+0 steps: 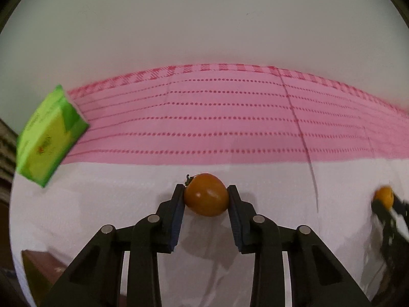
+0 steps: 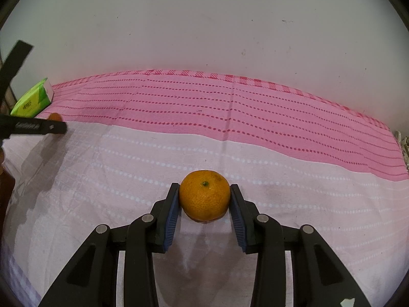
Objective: Organize fruits
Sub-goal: 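Lower the small red tomato into the tin and open the left tool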
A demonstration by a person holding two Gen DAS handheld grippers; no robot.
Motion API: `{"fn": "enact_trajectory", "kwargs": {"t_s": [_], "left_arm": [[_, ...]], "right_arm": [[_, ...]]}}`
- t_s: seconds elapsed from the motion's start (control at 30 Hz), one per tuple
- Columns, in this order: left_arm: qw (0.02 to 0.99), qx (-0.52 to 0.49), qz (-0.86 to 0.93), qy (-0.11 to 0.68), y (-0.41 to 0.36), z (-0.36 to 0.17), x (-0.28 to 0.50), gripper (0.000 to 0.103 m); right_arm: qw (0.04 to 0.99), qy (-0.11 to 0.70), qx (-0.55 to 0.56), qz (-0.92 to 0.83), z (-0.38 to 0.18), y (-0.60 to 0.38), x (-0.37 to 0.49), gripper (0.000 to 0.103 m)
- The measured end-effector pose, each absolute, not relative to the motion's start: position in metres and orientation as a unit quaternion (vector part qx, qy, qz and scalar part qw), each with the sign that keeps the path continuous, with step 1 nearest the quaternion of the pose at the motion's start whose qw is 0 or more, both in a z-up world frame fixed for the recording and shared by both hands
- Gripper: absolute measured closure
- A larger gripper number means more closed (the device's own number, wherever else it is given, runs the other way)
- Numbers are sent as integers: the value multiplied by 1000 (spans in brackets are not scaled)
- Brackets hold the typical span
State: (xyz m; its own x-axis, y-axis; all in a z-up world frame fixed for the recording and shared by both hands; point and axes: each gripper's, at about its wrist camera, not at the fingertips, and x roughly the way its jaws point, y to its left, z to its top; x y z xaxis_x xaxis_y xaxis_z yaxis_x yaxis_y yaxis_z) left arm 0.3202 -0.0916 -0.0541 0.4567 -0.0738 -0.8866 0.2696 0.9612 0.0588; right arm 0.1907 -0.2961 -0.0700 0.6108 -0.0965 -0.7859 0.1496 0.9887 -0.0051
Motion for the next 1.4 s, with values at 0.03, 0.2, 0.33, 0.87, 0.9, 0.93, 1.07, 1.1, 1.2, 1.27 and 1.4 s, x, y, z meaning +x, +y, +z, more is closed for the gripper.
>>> {"fn": "enact_trajectory", "kwargs": {"t_s": [0.03, 0.2, 0.33, 0.87, 0.9, 0.93, 1.07, 1.1, 1.2, 1.27, 1.4], "left_arm": [[848, 94, -106, 510, -89, -50, 313, 69], [850, 88, -120, 505, -65, -21, 276, 69], [850, 65, -127, 507, -42, 5, 246, 69], [863, 54, -50, 501, 107, 44, 153, 69], [860, 53, -48, 505, 110, 39, 148, 69], [858, 51, -48, 509, 113, 35, 144, 69], [845, 43, -51, 530, 116, 11, 134, 69], [843, 42, -50, 534, 115, 4, 133, 69], [837, 49, -47, 543, 114, -10, 132, 69], [837, 55, -43, 543, 114, -14, 133, 69], [838, 52, -36, 542, 122, -20, 138, 69]], "right_arm": [[897, 436, 30, -69, -70, -296, 191, 67], [897, 436, 29, -69, -70, -296, 192, 67], [897, 436, 27, -69, -70, -296, 192, 67], [897, 435, 15, -74, -69, -293, 191, 67], [897, 435, 13, -75, -69, -292, 192, 67], [897, 435, 13, -75, -69, -292, 192, 67], [897, 435, 17, -74, -69, -293, 191, 67], [897, 435, 16, -74, -69, -293, 191, 67], [897, 435, 14, -75, -69, -293, 191, 67], [897, 435, 16, -74, -70, -293, 192, 67], [897, 435, 17, -74, -70, -293, 192, 67]]}}
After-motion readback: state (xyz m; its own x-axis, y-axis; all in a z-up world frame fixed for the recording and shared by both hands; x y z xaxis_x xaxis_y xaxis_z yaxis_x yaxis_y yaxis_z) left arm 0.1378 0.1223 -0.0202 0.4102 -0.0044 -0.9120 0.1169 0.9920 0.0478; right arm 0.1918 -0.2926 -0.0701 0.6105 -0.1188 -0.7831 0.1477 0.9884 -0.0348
